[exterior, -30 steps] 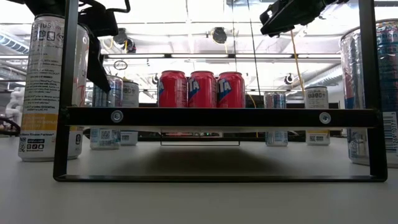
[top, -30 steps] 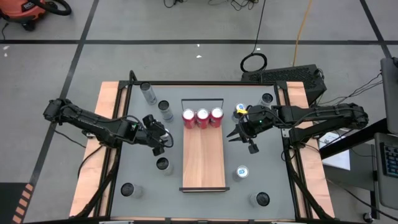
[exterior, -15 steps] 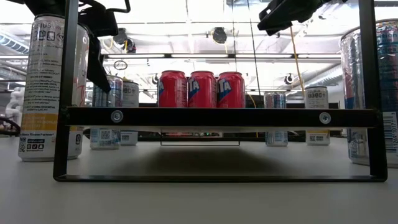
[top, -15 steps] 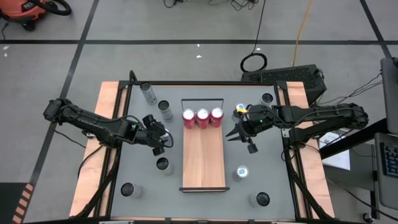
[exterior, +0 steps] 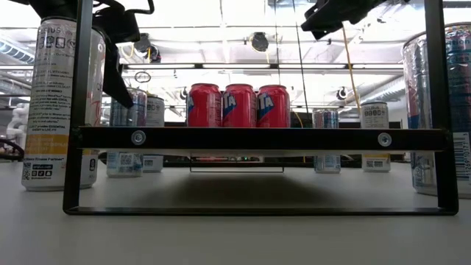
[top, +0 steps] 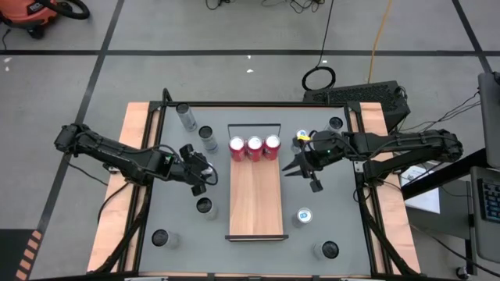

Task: Place canned beverage on shelf
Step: Put the middle blue soda can on the shelf

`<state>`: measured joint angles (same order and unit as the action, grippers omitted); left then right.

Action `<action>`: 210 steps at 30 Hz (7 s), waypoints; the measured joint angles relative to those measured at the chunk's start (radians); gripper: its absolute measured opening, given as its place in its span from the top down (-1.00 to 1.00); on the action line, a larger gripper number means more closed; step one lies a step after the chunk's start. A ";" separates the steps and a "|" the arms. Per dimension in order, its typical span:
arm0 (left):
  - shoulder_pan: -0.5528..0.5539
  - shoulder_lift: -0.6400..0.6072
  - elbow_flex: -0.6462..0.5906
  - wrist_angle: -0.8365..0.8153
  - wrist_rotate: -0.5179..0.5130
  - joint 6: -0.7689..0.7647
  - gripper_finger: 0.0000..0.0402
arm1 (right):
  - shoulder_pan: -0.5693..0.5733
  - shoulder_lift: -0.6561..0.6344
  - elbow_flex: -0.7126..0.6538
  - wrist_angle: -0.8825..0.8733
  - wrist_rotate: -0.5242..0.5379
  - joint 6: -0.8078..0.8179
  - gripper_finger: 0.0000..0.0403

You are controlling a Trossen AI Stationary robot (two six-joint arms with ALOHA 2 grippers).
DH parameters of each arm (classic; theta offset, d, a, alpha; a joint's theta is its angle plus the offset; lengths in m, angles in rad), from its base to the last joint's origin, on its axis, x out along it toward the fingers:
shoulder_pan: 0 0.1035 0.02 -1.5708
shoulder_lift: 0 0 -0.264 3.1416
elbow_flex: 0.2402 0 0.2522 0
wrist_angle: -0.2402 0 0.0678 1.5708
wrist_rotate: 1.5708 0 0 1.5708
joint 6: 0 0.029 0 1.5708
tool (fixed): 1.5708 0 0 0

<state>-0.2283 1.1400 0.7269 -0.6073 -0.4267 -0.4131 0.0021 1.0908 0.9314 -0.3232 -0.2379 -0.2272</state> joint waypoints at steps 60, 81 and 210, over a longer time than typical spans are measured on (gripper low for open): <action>-0.010 -0.097 0.090 -0.288 -0.112 -0.622 -0.11 | 0.007 0.251 0.000 0.364 0.276 0.138 0.77; -0.050 -0.094 0.307 -0.032 -0.137 -0.285 -0.11 | 0.144 0.500 0.217 0.503 0.563 0.108 -0.35; -0.079 0.379 0.101 1.386 0.110 0.370 -0.85 | 0.115 0.396 -0.120 1.359 -0.021 0.155 0.04</action>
<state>-0.3074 1.5194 0.8280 0.7784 -0.3167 -0.0427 0.1169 1.4872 0.8112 1.0362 -0.2590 -0.0723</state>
